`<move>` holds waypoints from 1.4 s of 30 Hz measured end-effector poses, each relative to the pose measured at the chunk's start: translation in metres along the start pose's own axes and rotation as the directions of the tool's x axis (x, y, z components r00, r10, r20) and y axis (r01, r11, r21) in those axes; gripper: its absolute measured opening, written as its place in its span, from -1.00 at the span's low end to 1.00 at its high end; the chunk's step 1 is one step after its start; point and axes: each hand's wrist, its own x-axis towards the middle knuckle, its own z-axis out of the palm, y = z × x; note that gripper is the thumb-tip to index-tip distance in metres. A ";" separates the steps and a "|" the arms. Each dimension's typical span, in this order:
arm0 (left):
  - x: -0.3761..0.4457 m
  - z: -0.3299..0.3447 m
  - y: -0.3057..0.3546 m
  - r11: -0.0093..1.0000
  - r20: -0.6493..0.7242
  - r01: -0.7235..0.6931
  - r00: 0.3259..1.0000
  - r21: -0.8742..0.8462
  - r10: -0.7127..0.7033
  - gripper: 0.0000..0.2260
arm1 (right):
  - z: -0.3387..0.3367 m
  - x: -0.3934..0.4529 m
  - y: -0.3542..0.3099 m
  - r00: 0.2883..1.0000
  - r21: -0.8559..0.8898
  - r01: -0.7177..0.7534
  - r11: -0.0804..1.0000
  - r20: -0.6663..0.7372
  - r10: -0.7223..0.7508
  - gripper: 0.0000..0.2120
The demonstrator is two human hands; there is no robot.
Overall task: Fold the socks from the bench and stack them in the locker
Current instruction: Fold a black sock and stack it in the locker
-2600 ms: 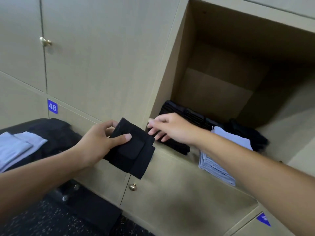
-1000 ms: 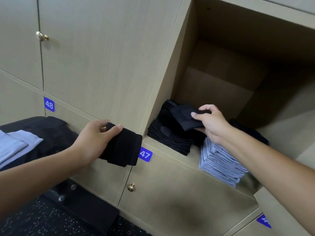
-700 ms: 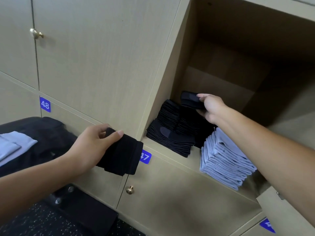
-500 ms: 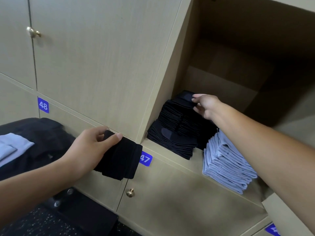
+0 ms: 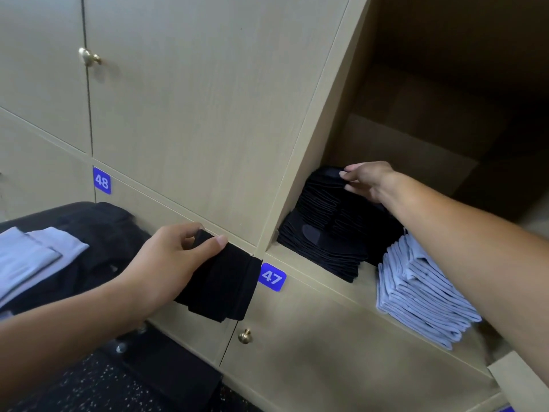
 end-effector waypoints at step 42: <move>-0.003 -0.011 0.013 0.984 -0.012 -0.025 1.000 -0.178 0.024 -0.59 | 0.047 -0.169 0.040 0.925 -0.498 0.380 0.780 0.215 -0.313 -0.82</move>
